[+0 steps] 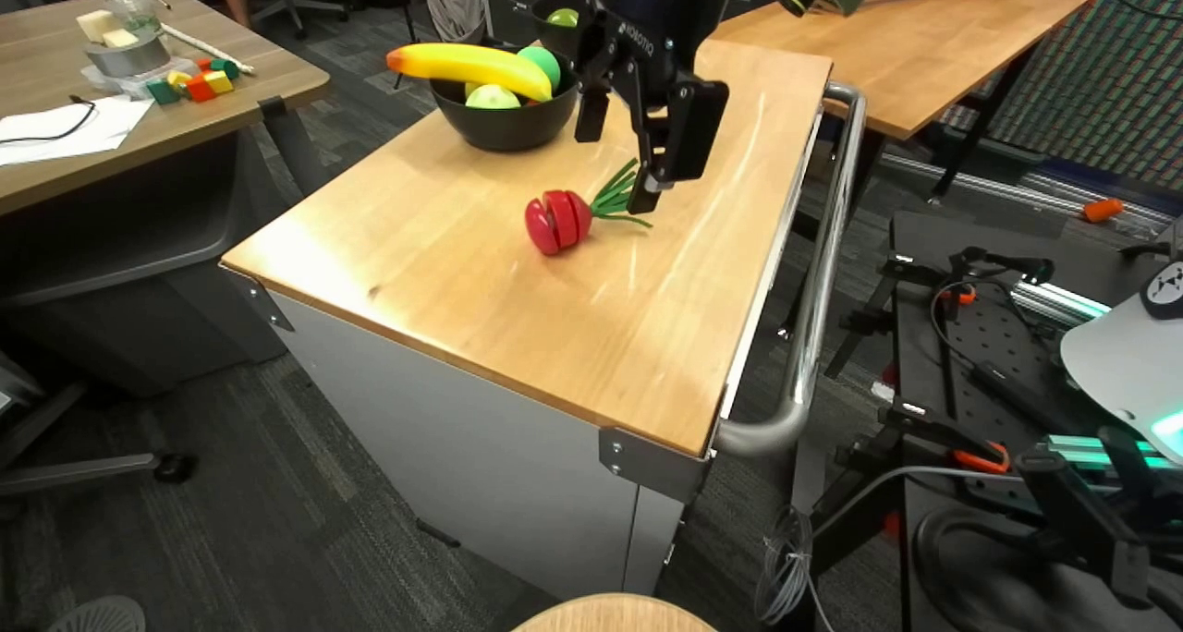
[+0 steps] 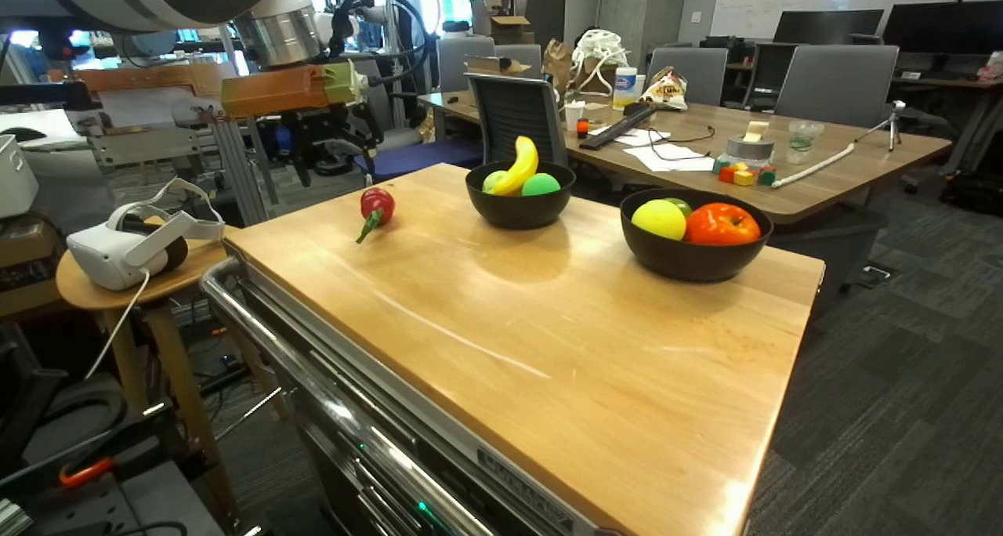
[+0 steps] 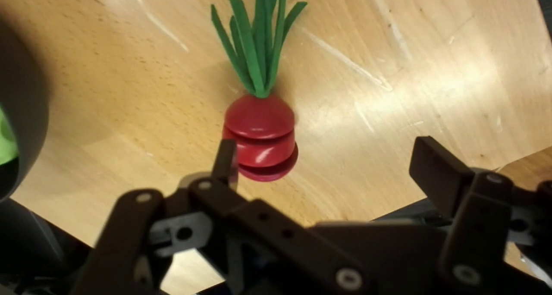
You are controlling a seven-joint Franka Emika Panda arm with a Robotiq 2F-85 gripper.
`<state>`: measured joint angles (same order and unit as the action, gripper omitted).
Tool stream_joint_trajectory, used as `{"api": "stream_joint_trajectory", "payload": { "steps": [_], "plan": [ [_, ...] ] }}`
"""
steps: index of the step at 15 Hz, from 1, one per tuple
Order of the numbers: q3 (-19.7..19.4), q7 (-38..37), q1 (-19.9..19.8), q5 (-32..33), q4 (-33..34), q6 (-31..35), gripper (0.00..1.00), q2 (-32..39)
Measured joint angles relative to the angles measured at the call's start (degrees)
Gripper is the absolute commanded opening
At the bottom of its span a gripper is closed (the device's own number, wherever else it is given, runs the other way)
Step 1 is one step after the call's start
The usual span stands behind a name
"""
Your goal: Place the fruits and vegetables inside the two black bowls
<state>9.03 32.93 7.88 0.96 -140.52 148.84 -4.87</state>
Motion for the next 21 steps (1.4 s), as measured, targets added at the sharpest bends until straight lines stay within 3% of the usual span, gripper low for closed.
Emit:
{"api": "stream_joint_trajectory", "payload": {
  "steps": [5,17,18,19,21],
  "plan": [
    [-0.03,-0.55,0.0,2.58,0.91,0.86,1.0,3.18],
    [-0.04,-0.55,-0.69,2.11,6.78,1.16,1.0,12.69],
    [-0.04,-0.55,-0.89,2.1,7.57,1.16,0.95,13.33],
    [-0.04,-0.55,-1.15,2.07,8.63,1.15,0.75,14.08],
    [-0.04,-0.55,-1.8,1.72,11.83,0.96,0.7,16.06]
  ]
}}
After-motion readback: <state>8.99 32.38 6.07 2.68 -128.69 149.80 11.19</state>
